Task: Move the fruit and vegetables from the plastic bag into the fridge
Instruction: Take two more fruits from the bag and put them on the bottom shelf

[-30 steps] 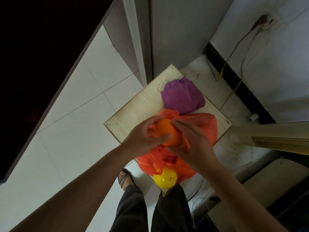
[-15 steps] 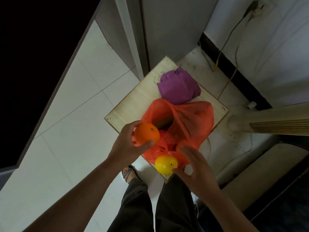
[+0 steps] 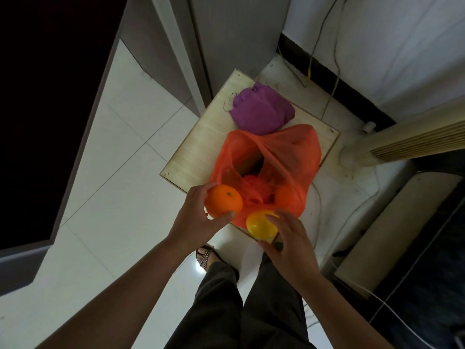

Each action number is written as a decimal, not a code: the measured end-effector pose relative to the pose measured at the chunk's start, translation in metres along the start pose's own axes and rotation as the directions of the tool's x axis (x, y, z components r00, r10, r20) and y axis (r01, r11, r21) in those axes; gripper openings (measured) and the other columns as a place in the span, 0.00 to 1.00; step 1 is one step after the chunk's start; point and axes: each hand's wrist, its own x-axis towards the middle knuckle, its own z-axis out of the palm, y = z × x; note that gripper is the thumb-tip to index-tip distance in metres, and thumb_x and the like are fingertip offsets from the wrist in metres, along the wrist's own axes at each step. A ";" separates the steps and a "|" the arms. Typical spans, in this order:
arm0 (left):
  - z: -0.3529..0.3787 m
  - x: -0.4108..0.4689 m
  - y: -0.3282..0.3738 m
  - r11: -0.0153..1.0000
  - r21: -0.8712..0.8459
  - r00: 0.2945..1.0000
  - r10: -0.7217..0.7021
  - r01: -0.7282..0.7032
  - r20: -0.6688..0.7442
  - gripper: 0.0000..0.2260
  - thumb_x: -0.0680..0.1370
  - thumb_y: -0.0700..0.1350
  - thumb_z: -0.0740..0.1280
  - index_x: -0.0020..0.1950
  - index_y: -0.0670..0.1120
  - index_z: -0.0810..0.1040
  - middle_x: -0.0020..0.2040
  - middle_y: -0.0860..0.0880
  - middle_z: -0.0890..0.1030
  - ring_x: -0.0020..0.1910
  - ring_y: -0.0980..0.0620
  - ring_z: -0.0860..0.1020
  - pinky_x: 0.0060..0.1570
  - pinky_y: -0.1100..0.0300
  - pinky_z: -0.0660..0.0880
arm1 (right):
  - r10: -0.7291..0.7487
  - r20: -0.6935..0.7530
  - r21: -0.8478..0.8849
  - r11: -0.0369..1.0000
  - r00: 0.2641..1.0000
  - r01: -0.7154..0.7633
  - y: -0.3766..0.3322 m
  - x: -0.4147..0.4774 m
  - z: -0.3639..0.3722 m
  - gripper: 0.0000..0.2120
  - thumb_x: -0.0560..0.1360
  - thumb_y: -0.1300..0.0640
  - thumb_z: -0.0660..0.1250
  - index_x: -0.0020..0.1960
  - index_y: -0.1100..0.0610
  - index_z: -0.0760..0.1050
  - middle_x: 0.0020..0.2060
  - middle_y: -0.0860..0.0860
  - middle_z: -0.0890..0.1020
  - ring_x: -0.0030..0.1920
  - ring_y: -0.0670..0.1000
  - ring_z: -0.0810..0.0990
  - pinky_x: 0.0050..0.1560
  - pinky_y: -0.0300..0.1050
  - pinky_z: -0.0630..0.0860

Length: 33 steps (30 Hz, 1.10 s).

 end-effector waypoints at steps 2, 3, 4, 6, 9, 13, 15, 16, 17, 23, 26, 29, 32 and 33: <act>-0.004 -0.002 -0.005 1.000 0.006 1.000 0.015 -0.015 0.017 0.32 0.67 0.53 0.75 0.67 0.56 0.64 0.62 0.57 0.65 0.61 0.52 0.71 0.56 0.48 0.76 | 0.014 -0.016 -0.019 1.000 1.000 -0.015 -0.002 0.002 0.010 0.28 0.69 0.48 0.73 0.65 0.51 0.68 0.65 0.52 0.72 0.63 0.55 0.71 0.54 0.52 0.77; -0.006 -0.003 -0.007 1.000 0.016 1.000 0.017 -0.017 0.024 0.32 0.67 0.53 0.75 0.67 0.56 0.64 0.62 0.57 0.65 0.61 0.53 0.71 0.56 0.49 0.76 | 0.014 -0.022 -0.033 0.999 1.000 -0.015 -0.002 0.002 0.016 0.29 0.68 0.48 0.74 0.65 0.50 0.66 0.64 0.52 0.72 0.63 0.56 0.71 0.54 0.54 0.77; -0.008 -0.003 -0.010 1.000 0.026 0.999 0.015 -0.016 0.030 0.33 0.67 0.54 0.75 0.68 0.56 0.64 0.62 0.58 0.65 0.60 0.53 0.71 0.56 0.50 0.76 | 0.016 -0.021 -0.053 0.998 1.000 -0.018 -0.002 0.002 0.022 0.31 0.67 0.49 0.74 0.66 0.50 0.65 0.65 0.53 0.72 0.63 0.57 0.71 0.53 0.55 0.78; -0.010 -0.004 -0.013 0.999 0.040 0.999 0.009 -0.011 0.034 0.33 0.67 0.56 0.74 0.68 0.55 0.63 0.62 0.59 0.64 0.60 0.54 0.70 0.56 0.52 0.76 | 0.027 -0.011 -0.112 0.993 1.000 -0.028 -0.001 0.002 0.033 0.34 0.65 0.50 0.76 0.66 0.50 0.64 0.65 0.54 0.71 0.64 0.58 0.71 0.53 0.57 0.78; -0.012 -0.008 -0.020 0.999 0.045 0.999 -0.008 0.006 0.050 0.35 0.65 0.63 0.71 0.68 0.55 0.63 0.64 0.57 0.66 0.60 0.54 0.70 0.56 0.54 0.75 | 0.027 -0.036 -0.189 0.981 0.999 -0.034 0.000 -0.002 0.046 0.38 0.62 0.55 0.78 0.67 0.52 0.65 0.66 0.56 0.71 0.66 0.61 0.70 0.52 0.57 0.78; -0.011 -0.012 -0.026 0.999 0.018 0.997 -0.047 0.046 0.059 0.34 0.65 0.60 0.71 0.69 0.54 0.64 0.69 0.53 0.66 0.61 0.53 0.71 0.51 0.57 0.74 | 0.028 -0.117 -0.226 0.973 0.993 -0.054 0.002 -0.008 0.055 0.37 0.61 0.61 0.78 0.67 0.55 0.67 0.65 0.58 0.71 0.64 0.62 0.71 0.53 0.55 0.77; -0.008 -0.013 -0.028 0.997 -0.004 0.996 -0.079 0.079 0.045 0.32 0.68 0.56 0.72 0.69 0.54 0.64 0.70 0.52 0.66 0.59 0.54 0.70 0.49 0.58 0.71 | 0.028 -0.135 -0.234 0.970 0.990 -0.059 0.005 -0.009 0.054 0.37 0.61 0.61 0.78 0.67 0.54 0.67 0.64 0.58 0.71 0.63 0.62 0.71 0.52 0.54 0.78; -0.007 -0.013 -0.028 0.996 -0.009 0.996 -0.086 0.087 0.039 0.31 0.69 0.55 0.72 0.69 0.54 0.64 0.70 0.52 0.66 0.59 0.55 0.69 0.48 0.59 0.70 | 0.026 -0.135 -0.239 0.969 0.991 -0.058 0.007 -0.009 0.054 0.37 0.61 0.61 0.78 0.67 0.54 0.67 0.64 0.58 0.71 0.62 0.62 0.72 0.51 0.54 0.79; -0.005 -0.014 -0.028 0.996 -0.011 0.995 -0.088 0.088 0.039 0.31 0.69 0.55 0.72 0.69 0.54 0.64 0.70 0.51 0.66 0.59 0.55 0.69 0.48 0.59 0.70 | 0.027 -0.131 -0.241 0.969 0.991 -0.058 0.008 -0.009 0.052 0.37 0.61 0.59 0.78 0.66 0.54 0.67 0.63 0.58 0.71 0.62 0.62 0.72 0.50 0.53 0.79; -0.003 -0.023 -0.011 0.999 -0.010 0.998 -0.042 0.042 0.037 0.31 0.69 0.54 0.73 0.68 0.54 0.64 0.69 0.51 0.67 0.58 0.55 0.70 0.43 0.65 0.71 | 0.104 -0.127 -0.083 0.990 0.986 -0.115 -0.003 -0.021 0.015 0.35 0.67 0.50 0.75 0.68 0.53 0.64 0.66 0.56 0.67 0.62 0.57 0.70 0.48 0.46 0.75; -0.012 -0.039 0.013 1.000 -0.023 1.000 -0.009 0.009 0.018 0.32 0.68 0.55 0.73 0.68 0.55 0.64 0.68 0.52 0.67 0.58 0.56 0.71 0.50 0.58 0.74 | 0.130 -0.194 0.067 0.991 0.972 -0.119 -0.024 -0.029 -0.027 0.34 0.66 0.50 0.76 0.67 0.54 0.66 0.65 0.54 0.67 0.59 0.50 0.70 0.46 0.38 0.71; -0.026 -0.063 0.049 0.999 -0.019 1.000 0.027 -0.027 -0.003 0.31 0.68 0.55 0.74 0.68 0.55 0.65 0.66 0.53 0.68 0.58 0.55 0.72 0.53 0.55 0.75 | 0.171 -0.266 0.248 0.963 0.949 -0.104 -0.054 -0.036 -0.076 0.34 0.64 0.49 0.77 0.66 0.50 0.66 0.60 0.44 0.68 0.55 0.43 0.72 0.43 0.31 0.72; -0.042 -0.092 0.089 0.996 0.004 0.996 0.089 -0.089 -0.016 0.31 0.69 0.56 0.73 0.68 0.56 0.65 0.64 0.56 0.68 0.55 0.56 0.73 0.49 0.60 0.74 | 0.242 -0.254 0.453 0.885 0.936 -0.105 -0.086 -0.042 -0.123 0.31 0.64 0.47 0.76 0.63 0.47 0.67 0.58 0.43 0.72 0.54 0.43 0.75 0.40 0.33 0.78; -0.047 -0.104 0.103 0.994 0.000 0.993 0.112 -0.112 -0.024 0.31 0.68 0.56 0.73 0.68 0.56 0.65 0.64 0.57 0.68 0.55 0.56 0.73 0.47 0.62 0.73 | 0.235 -0.245 0.504 0.860 0.941 -0.084 -0.097 -0.045 -0.138 0.31 0.64 0.46 0.75 0.63 0.47 0.68 0.59 0.43 0.73 0.55 0.44 0.77 0.41 0.36 0.79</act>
